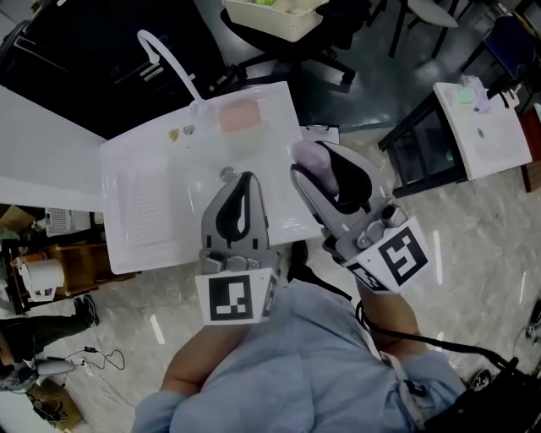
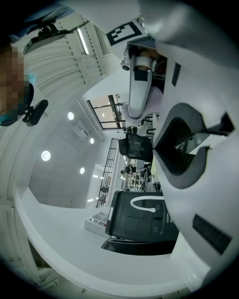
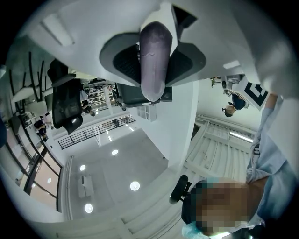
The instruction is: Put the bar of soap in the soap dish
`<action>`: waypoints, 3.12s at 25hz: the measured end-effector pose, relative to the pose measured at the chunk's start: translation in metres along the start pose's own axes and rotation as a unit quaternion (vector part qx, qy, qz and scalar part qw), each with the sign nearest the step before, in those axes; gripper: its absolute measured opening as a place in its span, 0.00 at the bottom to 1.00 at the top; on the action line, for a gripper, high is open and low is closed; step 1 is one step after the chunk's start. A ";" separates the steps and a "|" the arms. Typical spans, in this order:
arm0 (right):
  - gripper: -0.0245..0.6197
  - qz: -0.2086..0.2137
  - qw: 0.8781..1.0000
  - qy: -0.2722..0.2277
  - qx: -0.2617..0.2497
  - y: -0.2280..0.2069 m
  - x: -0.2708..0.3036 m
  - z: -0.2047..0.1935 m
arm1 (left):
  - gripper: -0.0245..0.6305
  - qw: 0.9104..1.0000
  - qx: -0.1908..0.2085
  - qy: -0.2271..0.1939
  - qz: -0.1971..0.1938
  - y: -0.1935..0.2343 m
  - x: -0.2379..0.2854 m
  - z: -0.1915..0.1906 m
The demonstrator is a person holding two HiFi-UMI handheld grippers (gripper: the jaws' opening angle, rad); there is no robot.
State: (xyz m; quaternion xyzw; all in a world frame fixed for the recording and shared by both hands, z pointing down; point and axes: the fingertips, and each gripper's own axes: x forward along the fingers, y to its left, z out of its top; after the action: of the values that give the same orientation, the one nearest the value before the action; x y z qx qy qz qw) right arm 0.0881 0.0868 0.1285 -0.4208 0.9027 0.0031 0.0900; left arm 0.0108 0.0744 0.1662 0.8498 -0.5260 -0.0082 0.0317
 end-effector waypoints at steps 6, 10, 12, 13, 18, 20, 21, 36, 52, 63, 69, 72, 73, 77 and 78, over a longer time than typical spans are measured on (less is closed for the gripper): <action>0.27 0.037 0.999 -0.001 -0.008 -0.014 0.016 0.002 | 0.04 1.000 0.008 -0.010 0.026 0.000 0.010 0.005; 0.27 0.053 0.999 0.001 -0.007 -0.026 0.031 0.000 | 0.04 0.999 0.011 -0.013 0.046 0.011 0.020 0.007; 0.27 0.058 0.998 0.004 -0.003 -0.039 0.042 -0.004 | 0.04 0.999 0.008 -0.006 0.053 0.016 0.033 0.004; 0.27 0.059 0.998 0.005 -0.002 -0.042 0.047 -0.007 | 0.04 0.998 0.008 -0.004 0.056 0.020 0.037 0.002; 0.27 0.063 0.998 0.020 0.000 -0.052 0.073 -0.021 | 0.04 0.999 -0.007 0.009 0.050 0.038 0.056 -0.012; 0.27 0.066 0.997 0.027 0.001 -0.055 0.085 -0.027 | 0.04 0.999 -0.014 0.015 0.047 0.047 0.065 -0.017; 0.27 0.067 0.997 0.030 0.002 -0.057 0.090 -0.030 | 0.04 0.999 -0.015 0.017 0.044 0.051 0.069 -0.019; 0.27 0.072 0.994 0.081 0.033 -0.099 0.163 -0.097 | 0.04 0.995 -0.062 0.078 0.019 0.097 0.134 -0.074; 0.27 0.105 0.982 0.148 0.047 -0.125 0.216 -0.194 | 0.04 0.986 -0.079 0.147 0.002 0.127 0.169 -0.151; 0.27 0.129 0.970 0.205 0.017 -0.124 0.237 -0.255 | 0.04 0.980 -0.099 0.173 0.011 0.146 0.176 -0.186; 0.27 0.145 0.957 0.250 -0.001 -0.121 0.239 -0.282 | 0.04 0.978 -0.105 0.181 0.015 0.152 0.178 -0.195; 0.27 0.150 0.952 0.267 -0.008 -0.120 0.239 -0.292 | 0.04 0.977 -0.108 0.183 0.017 0.154 0.179 -0.198; 0.27 0.152 0.950 0.271 -0.011 -0.119 0.240 -0.295 | 0.04 0.977 -0.109 0.184 0.017 0.155 0.179 -0.199; 0.27 0.160 0.941 0.296 -0.028 -0.116 0.240 -0.309 | 0.04 0.976 -0.112 0.186 0.018 0.157 0.178 -0.203; 0.27 0.162 0.939 0.303 -0.035 -0.116 0.240 -0.313 | 0.04 0.976 -0.113 0.187 0.019 0.158 0.178 -0.205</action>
State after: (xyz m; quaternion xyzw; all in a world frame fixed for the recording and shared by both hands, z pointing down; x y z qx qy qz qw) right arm -0.0249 -0.1956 0.4047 -0.2526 0.9425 -0.0788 -0.2039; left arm -0.0412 -0.1460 0.3838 0.8169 -0.5227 0.0922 0.2258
